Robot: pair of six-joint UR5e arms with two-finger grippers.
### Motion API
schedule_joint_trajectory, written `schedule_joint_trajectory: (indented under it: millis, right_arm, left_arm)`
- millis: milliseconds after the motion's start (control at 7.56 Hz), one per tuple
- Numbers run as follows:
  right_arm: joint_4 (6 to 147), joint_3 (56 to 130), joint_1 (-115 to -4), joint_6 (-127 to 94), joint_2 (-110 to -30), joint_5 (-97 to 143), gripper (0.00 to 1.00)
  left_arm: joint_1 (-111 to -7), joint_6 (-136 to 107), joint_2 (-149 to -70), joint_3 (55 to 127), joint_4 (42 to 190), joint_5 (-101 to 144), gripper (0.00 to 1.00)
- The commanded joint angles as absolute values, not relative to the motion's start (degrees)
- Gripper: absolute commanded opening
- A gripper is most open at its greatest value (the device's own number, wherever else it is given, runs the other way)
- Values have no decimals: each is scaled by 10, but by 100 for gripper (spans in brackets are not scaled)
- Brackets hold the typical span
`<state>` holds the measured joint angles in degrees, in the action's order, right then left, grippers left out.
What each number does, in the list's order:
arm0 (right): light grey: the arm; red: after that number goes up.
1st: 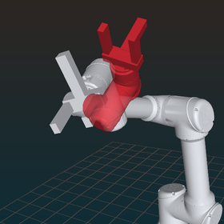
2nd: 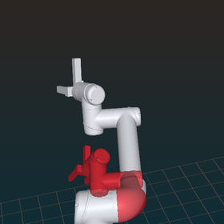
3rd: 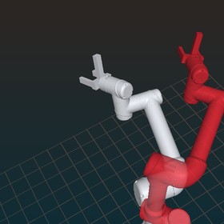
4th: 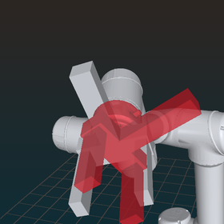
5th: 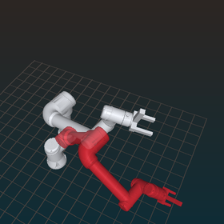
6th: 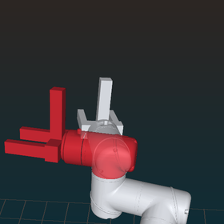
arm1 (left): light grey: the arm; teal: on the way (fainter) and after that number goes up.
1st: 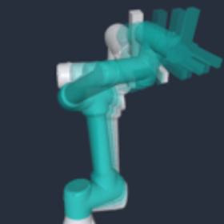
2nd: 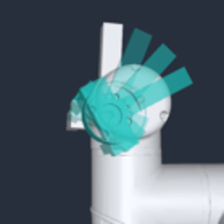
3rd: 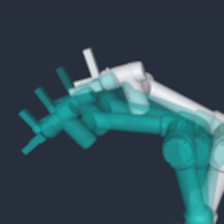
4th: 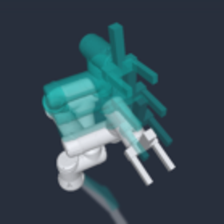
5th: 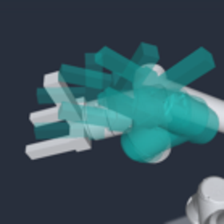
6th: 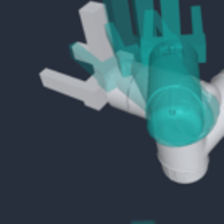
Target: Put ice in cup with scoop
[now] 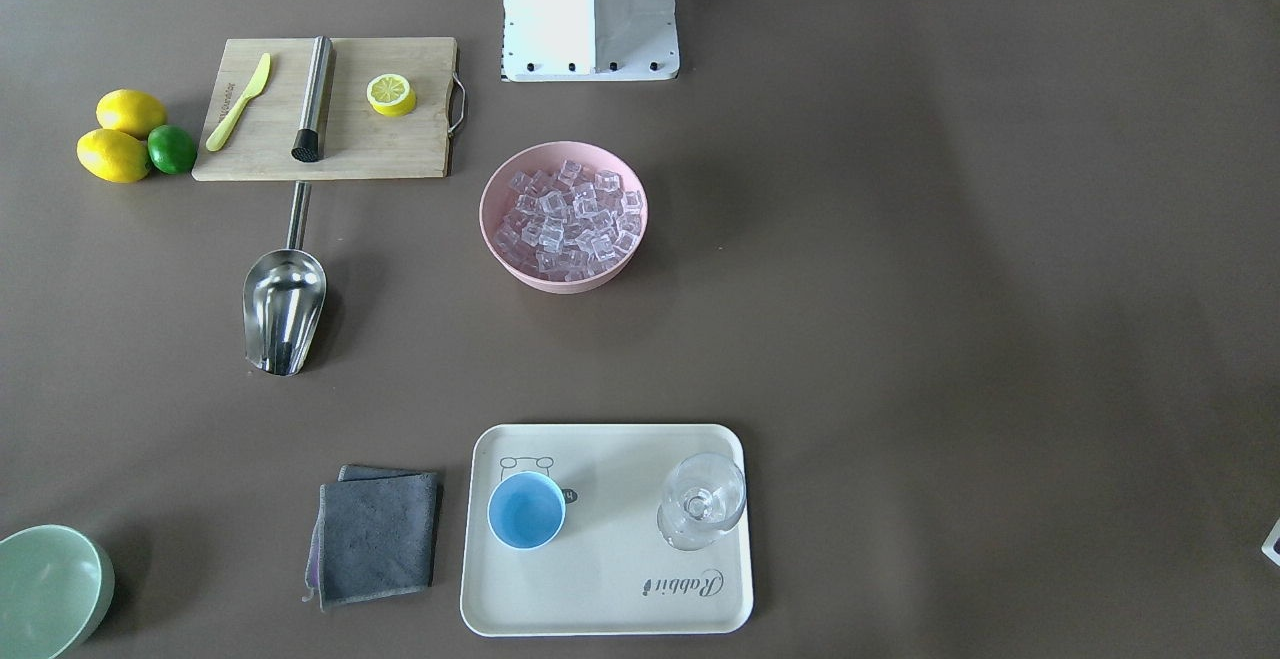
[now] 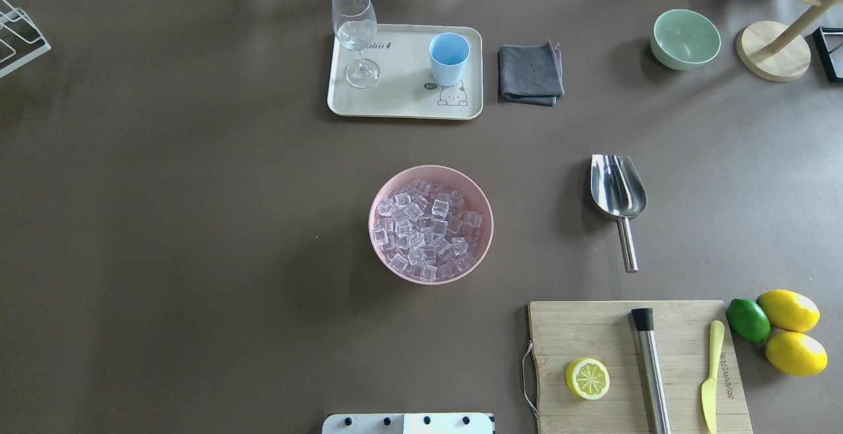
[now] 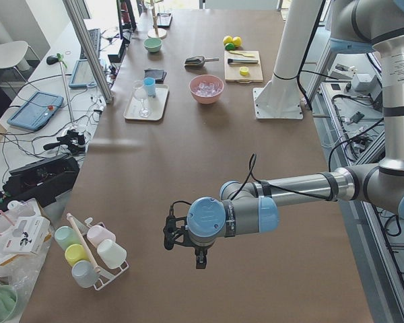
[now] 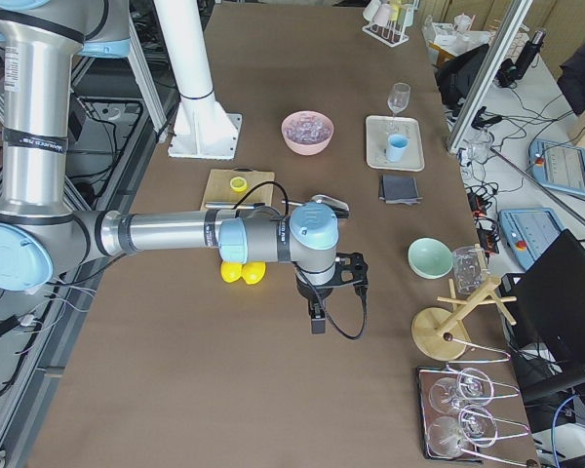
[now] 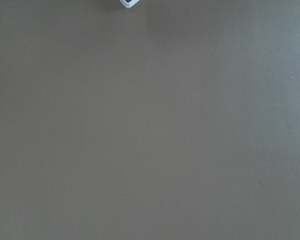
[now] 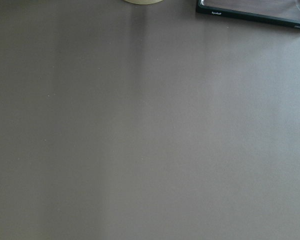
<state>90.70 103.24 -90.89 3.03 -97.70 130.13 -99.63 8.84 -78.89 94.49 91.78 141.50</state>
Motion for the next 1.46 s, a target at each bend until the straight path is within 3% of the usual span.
schedule_joint_trajectory:
  millis: [0,529,926,1323]
  right_arm:
    - [908,1039,-908,27,-975,1306,99]
    - [907,1044,-904,-3,-974,1339,99]
    - [911,1083,-827,-26,-966,1331,99]
    - [911,1145,-706,-218,-934,1321,99]
  left_arm:
    - [-997,88,-792,951,917,1414,99]
    - [-996,88,-789,963,916,1401,99]
    - [-991,88,-789,963,916,1387,99]
    - [-982,87,-794,964,913,1371,99]
